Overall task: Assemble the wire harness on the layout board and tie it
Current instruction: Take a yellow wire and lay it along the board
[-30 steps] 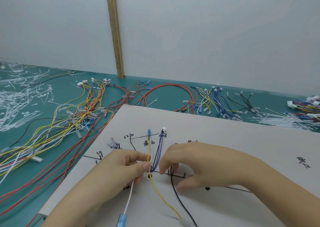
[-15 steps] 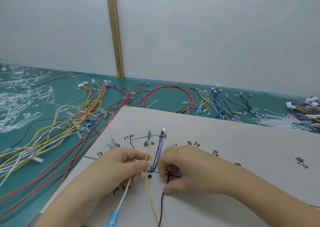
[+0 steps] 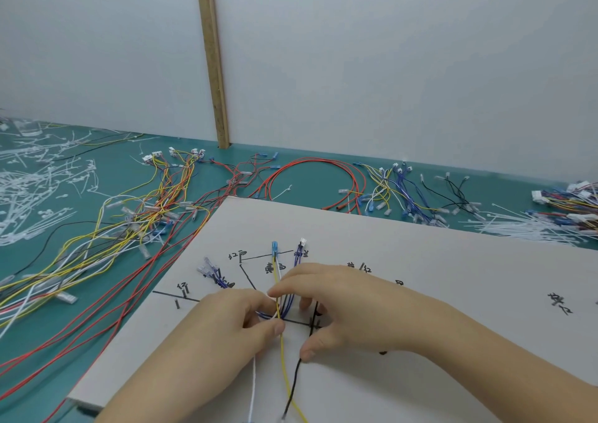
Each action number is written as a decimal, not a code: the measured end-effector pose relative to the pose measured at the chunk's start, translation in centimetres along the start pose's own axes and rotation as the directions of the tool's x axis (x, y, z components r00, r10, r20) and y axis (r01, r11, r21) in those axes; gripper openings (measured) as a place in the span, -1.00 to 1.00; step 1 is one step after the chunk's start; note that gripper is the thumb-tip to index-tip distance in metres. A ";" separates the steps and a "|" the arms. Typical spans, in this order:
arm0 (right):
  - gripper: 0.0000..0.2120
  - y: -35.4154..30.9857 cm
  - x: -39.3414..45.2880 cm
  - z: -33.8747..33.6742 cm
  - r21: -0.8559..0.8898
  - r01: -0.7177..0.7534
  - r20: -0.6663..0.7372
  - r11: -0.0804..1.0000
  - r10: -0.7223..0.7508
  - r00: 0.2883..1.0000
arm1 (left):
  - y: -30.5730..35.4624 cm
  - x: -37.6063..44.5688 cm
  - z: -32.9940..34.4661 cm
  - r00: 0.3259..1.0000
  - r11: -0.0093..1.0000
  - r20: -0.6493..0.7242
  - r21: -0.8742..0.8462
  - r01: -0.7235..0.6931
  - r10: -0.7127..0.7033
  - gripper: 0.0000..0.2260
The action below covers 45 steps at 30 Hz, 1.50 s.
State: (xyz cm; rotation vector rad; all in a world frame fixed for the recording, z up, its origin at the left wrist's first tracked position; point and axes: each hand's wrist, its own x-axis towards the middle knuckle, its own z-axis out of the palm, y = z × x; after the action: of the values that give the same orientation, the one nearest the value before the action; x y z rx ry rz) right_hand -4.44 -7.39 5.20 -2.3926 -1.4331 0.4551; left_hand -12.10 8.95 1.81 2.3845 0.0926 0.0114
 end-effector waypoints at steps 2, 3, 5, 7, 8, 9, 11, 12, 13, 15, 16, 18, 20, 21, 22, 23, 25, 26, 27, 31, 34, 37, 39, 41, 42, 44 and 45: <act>-0.39 0.0 -0.2 0.0 0.019 -0.003 -0.010 1.000 0.003 1.000 | -0.1 -0.1 -0.1 1.000 1.000 0.000 -0.019 -0.003 0.003 -0.95; -0.41 0.0 -0.3 0.0 0.028 -0.004 -0.013 1.000 0.004 1.000 | -0.2 -0.1 -0.1 1.000 1.000 0.000 -0.019 -0.010 0.010 -0.94; -0.43 0.0 -0.4 0.0 0.028 0.004 -0.018 1.000 -0.003 1.000 | -0.2 -0.2 -0.1 1.000 1.000 0.002 -0.013 -0.023 0.023 -0.94; -0.43 0.1 -0.4 0.0 0.021 0.014 -0.021 1.000 -0.014 1.000 | -0.2 -0.2 -0.1 1.000 1.000 -0.006 -0.016 -0.027 0.027 -0.94; -0.43 0.1 -0.4 0.0 0.022 0.016 -0.019 1.000 -0.015 1.000 | -0.2 -0.2 -0.1 1.000 0.999 -0.010 -0.019 -0.025 0.025 -0.94; -0.43 0.1 -0.4 0.0 0.025 0.017 -0.016 1.000 -0.017 1.000 | -0.2 -0.2 -0.1 1.000 0.999 -0.009 -0.021 -0.024 0.024 -0.94; -0.44 0.2 -0.4 -0.1 0.028 0.027 -0.013 0.999 -0.026 1.000 | -0.2 -0.3 -0.1 1.000 0.999 -0.006 -0.022 -0.023 0.023 -0.94; -0.45 0.3 -0.4 -0.1 0.028 0.032 -0.012 0.999 -0.032 0.999 | -0.2 -0.3 -0.1 1.000 0.999 -0.006 -0.025 -0.021 0.021 -0.94; -0.46 0.3 -0.3 -0.1 0.029 0.035 -0.010 0.999 -0.035 0.999 | -0.2 -0.3 -0.1 1.000 0.999 -0.006 -0.032 -0.016 0.016 -0.94; -0.47 0.4 -0.2 -0.1 0.029 0.039 -0.007 0.999 -0.039 0.999 | -0.2 -0.3 -0.1 1.000 0.999 -0.006 -0.051 -0.009 0.009 -0.95; -0.46 0.4 -0.2 0.0 0.028 0.043 -0.007 0.999 -0.043 0.999 | -0.3 -0.3 0.0 1.000 0.998 -0.011 -0.058 -0.008 0.008 -0.95; -0.44 0.5 -0.3 0.1 0.029 0.049 -0.012 0.998 -0.049 0.999 | -0.3 -0.3 0.1 1.000 0.997 -0.031 -0.081 -0.003 0.000 -0.93; -0.42 0.5 -0.4 0.2 0.037 0.047 -0.009 0.998 -0.046 0.999 | -0.4 -0.3 0.1 0.999 0.993 -0.045 -0.114 0.008 -0.014 -0.92; -0.43 0.5 -0.4 0.2 0.034 0.047 -0.004 0.998 -0.047 0.999 | -0.5 -0.3 0.2 0.999 0.993 -0.050 -0.120 0.010 -0.017 -0.91; -0.43 0.5 -0.4 0.3 0.025 0.048 0.001 0.999 -0.048 0.999 | -0.6 -0.3 0.2 0.998 0.993 -0.053 -0.117 0.008 -0.015 -0.91; -0.44 0.5 -0.3 0.3 0.018 0.051 0.006 0.999 -0.051 0.999 | -0.6 -0.3 0.3 0.998 0.994 -0.054 -0.107 0.003 -0.009 -0.90; -0.47 0.5 -0.2 0.3 0.015 0.064 0.014 0.998 -0.064 0.998 | -0.7 -0.3 0.3 0.998 0.996 -0.055 -0.087 -0.009 0.004 -0.90; -0.49 0.5 -0.2 0.3 0.017 0.070 0.015 0.997 -0.070 0.997 | -0.7 -0.2 0.3 0.999 0.997 -0.054 -0.083 -0.011 0.006 -0.90; -0.50 0.5 -0.2 0.3 0.018 0.072 0.014 0.997 -0.073 0.997 | -0.8 -0.2 0.3 0.999 0.997 -0.053 -0.080 -0.013 0.008 -0.89; -0.51 0.5 -0.3 0.2 -0.016 0.079 0.009 0.997 -0.079 0.997 | -1.0 -0.1 0.1 0.998 0.995 -0.055 -0.097 -0.027 0.022 -0.90; -0.52 0.6 -0.4 0.3 -0.036 0.104 0.018 0.994 -0.103 0.994 | -0.9 -0.1 -0.3 0.998 0.989 -0.053 -0.142 -0.034 0.027 -0.77; -0.52 0.7 -0.5 0.4 -0.034 0.114 0.017 0.993 -0.114 0.993 | -0.8 -0.2 -1.3 1.000 0.992 -0.003 -0.122 -0.031 0.031 -0.76; -0.53 0.8 -0.5 0.4 -0.043 0.127 0.016 0.991 -0.126 0.992 | -0.7 0.0 -2.4 0.998 0.999 0.052 -0.028 -0.033 0.035 -0.79; -0.54 0.8 -0.5 0.3 -0.040 0.124 0.013 0.991 -0.124 0.992 | -0.4 0.4 -3.9 0.992 0.995 0.119 0.083 -0.058 0.047 -0.83; -0.55 0.8 -0.5 0.4 -0.040 0.125 0.012 0.991 -0.124 0.992 | -0.3 0.7 -4.7 0.986 0.989 0.157 0.128 -0.071 0.050 -0.84; -0.58 0.9 -0.5 0.4 -0.055 0.137 0.012 0.989 -0.136 0.991 | -0.2 1.4 -6.2 0.971 0.976 0.238 0.201 -0.087 0.037 -0.84; -0.59 0.9 -0.5 0.5 -0.057 0.142 0.012 0.988 -0.142 0.990 | -0.3 1.9 -7.0 0.962 0.968 0.271 0.235 -0.089 0.022 -0.83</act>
State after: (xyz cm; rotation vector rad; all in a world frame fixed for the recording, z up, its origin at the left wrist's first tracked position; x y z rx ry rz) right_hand -4.12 -8.18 4.45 -2.3149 -1.6281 0.3932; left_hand -10.48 14.15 6.67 2.6100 -0.1082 -0.3116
